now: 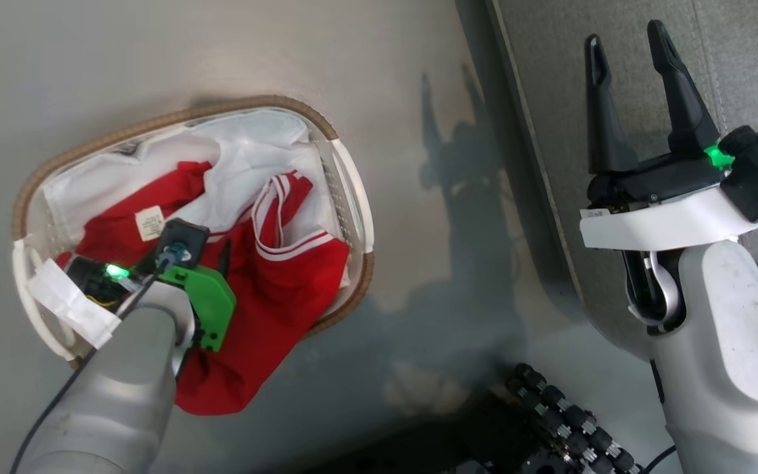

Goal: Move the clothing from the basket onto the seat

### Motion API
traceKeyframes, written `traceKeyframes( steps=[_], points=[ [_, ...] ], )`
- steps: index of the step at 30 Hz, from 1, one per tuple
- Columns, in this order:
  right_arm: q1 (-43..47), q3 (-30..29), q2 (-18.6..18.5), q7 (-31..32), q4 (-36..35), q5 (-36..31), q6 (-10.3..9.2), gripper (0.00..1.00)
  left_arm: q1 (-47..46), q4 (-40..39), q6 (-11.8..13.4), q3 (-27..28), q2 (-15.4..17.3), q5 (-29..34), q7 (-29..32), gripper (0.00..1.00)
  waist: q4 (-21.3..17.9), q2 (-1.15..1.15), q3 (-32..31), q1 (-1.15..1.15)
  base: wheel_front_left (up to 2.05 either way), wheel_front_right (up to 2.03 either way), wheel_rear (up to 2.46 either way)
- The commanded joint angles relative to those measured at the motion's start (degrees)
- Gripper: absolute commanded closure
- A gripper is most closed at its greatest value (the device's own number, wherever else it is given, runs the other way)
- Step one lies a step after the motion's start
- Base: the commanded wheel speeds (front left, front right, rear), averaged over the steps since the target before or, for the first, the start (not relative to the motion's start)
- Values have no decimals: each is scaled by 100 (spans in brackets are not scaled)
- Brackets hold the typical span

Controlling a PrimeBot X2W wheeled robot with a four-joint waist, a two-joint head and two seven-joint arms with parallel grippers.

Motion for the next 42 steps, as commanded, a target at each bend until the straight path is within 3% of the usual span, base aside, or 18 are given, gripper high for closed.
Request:
traceKeyframes(
  steps=[1,9,15,16,17,20,30,42],
  points=[
    [-109,21,-4,-28,-63,45,-8,0,-167,35,56,-11,92,32,-34,0,-307,0,460,-1,0,0,0],
    [-229,49,-5,-28,-202,65,-8,0,-500,85,402,60,225,-55,-93,0,-333,0,715,-1,0,0,0],
    [-288,95,-6,-28,-209,62,-8,0,-649,129,521,28,295,-63,-114,0,-341,0,787,-1,0,0,0],
    [-288,99,-6,-28,-202,62,-8,0,-663,140,530,23,295,-77,-115,4,-339,0,788,-1,0,0,0],
    [-286,102,-6,-28,-194,60,-8,0,-671,150,529,14,293,-83,-113,36,-336,0,785,-1,0,0,0],
    [-263,98,-6,-28,-137,19,-8,0,-640,175,492,-25,216,-87,-115,100,-301,0,717,-1,0,0,0],
    [-99,48,-8,-28,89,-242,-8,0,-96,92,283,-42,14,-249,-145,100,-55,0,53,-1,0,0,0],
    [437,-115,-11,-28,438,-763,-8,0,1012,-1435,154,88,-22,-347,-145,100,449,0,-1499,-1,0,0,0]
  ],
)
